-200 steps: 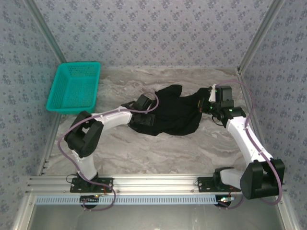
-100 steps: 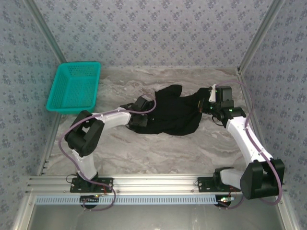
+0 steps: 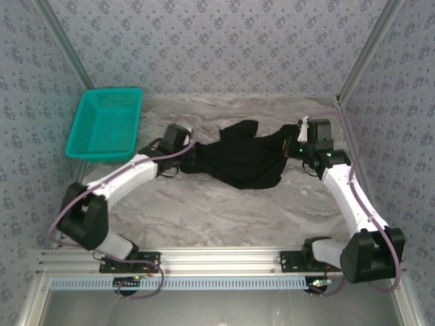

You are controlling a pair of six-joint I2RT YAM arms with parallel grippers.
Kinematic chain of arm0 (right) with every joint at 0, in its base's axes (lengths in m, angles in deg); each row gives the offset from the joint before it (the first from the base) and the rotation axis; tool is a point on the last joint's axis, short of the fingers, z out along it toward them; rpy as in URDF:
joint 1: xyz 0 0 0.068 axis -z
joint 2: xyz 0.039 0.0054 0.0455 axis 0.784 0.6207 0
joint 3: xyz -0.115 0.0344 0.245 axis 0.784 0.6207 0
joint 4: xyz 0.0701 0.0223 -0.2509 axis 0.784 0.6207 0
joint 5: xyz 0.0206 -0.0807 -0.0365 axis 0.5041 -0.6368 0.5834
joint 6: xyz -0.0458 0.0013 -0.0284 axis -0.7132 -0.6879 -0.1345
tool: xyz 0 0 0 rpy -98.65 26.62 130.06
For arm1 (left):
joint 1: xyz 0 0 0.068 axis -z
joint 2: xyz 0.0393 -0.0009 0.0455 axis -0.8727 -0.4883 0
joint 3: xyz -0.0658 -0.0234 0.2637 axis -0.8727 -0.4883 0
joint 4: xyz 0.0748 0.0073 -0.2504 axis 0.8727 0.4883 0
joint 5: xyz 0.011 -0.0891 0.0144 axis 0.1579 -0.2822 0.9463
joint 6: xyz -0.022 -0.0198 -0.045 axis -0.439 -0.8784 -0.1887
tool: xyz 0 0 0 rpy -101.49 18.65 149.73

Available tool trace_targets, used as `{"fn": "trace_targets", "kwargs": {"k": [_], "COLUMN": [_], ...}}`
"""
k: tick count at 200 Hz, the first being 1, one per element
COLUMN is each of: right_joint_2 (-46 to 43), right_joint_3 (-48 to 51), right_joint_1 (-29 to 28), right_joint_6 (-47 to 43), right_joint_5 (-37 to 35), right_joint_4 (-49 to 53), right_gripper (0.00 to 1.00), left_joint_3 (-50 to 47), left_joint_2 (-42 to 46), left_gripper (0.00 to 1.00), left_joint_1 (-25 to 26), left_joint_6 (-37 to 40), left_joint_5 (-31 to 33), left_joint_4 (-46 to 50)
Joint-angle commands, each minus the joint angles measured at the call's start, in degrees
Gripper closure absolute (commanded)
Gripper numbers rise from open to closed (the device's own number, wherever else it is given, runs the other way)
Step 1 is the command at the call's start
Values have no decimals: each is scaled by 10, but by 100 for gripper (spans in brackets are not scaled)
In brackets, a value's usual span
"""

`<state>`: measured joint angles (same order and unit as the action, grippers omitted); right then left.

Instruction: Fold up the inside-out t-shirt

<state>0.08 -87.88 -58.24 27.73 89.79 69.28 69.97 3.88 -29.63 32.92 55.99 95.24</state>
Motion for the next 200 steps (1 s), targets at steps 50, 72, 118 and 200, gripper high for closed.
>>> {"fn": "trace_targets", "kwargs": {"k": [50,72,118,200], "right_joint_2": [-156,-232,-263,-31], "right_joint_3": [-235,-295,-456,-482], "right_joint_1": [0,-12,5,19], "right_joint_6": [-52,-49,-45,-94], "right_joint_5": [-92,-70,-49,-123], "right_joint_4": [83,120,168,20], "right_gripper": [100,100,100,100], "left_joint_3": [40,66,185,348], "left_joint_2": [338,446,461,139], "left_gripper": [100,100,100,100], "left_joint_1": [-65,-61,-59,-122], "left_joint_6": [37,37,41,110], "left_joint_5": [60,64,34,106], "left_joint_4": [-16,-12,38,17]}}
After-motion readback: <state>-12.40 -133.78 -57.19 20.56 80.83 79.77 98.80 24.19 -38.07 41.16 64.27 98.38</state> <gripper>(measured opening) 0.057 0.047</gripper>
